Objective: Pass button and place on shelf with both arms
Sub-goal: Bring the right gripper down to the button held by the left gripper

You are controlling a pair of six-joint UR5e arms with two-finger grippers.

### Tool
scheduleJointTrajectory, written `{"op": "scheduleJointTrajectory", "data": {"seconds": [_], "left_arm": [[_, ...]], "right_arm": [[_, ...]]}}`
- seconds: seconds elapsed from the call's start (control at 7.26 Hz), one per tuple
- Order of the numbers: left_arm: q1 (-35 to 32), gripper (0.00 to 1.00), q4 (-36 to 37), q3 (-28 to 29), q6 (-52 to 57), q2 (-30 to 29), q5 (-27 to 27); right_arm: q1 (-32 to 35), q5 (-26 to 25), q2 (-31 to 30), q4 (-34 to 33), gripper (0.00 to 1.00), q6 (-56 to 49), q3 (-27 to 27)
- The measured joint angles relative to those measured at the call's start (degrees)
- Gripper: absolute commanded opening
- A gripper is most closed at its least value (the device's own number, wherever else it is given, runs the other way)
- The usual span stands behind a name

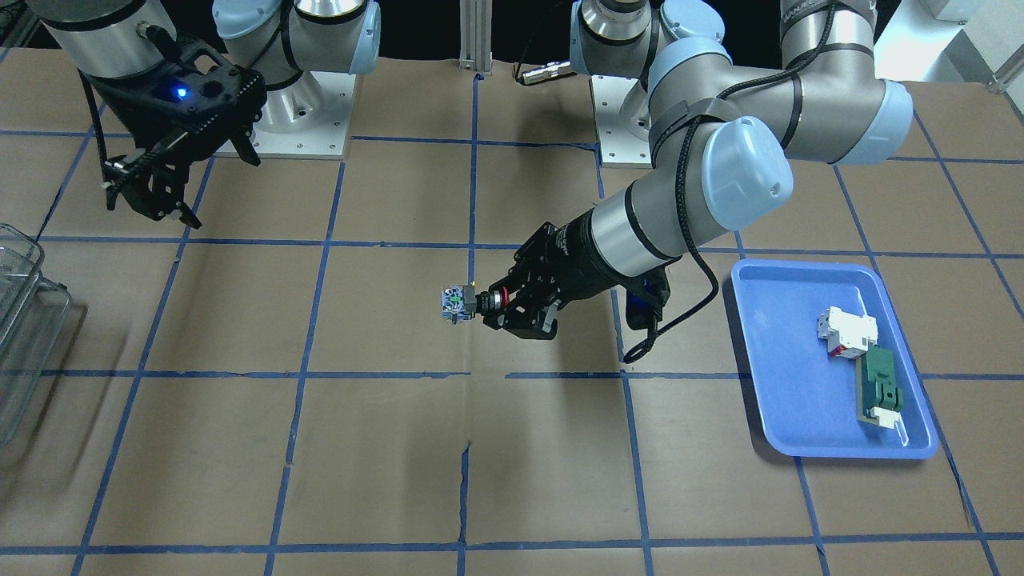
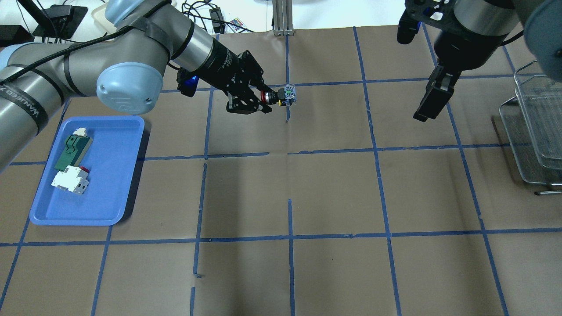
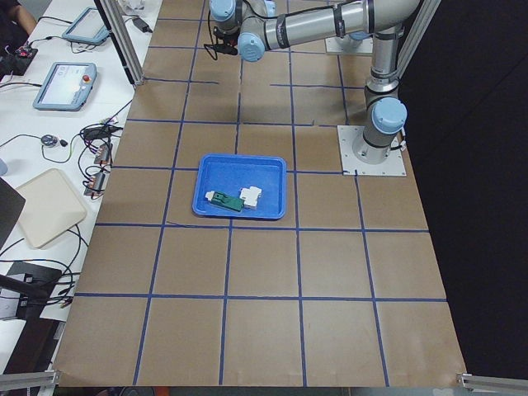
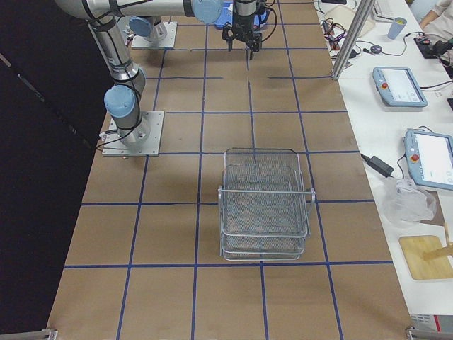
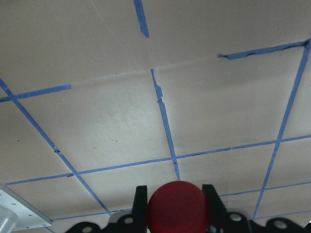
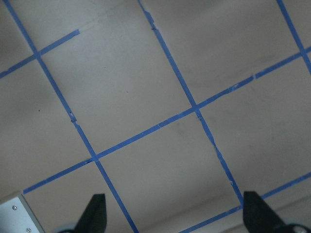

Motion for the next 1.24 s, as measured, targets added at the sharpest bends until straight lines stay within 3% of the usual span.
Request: {"op": "scheduleJointTrajectory", "data": {"seconds": [0.55,1.24], "left_arm": [[-1.6,0.0,0.71,-0.05,-2.04,-0.09,-0.68],[-2.79,0.0,0.93,-0.02,-3.08,0.31,-0.78]], "right_arm": [[4.95,1.34,0.99,-4.21,1.0,-11.88,1.6],[12.88,1.6,9.0,-8.73,1.0,-11.77,-3.93]]}}
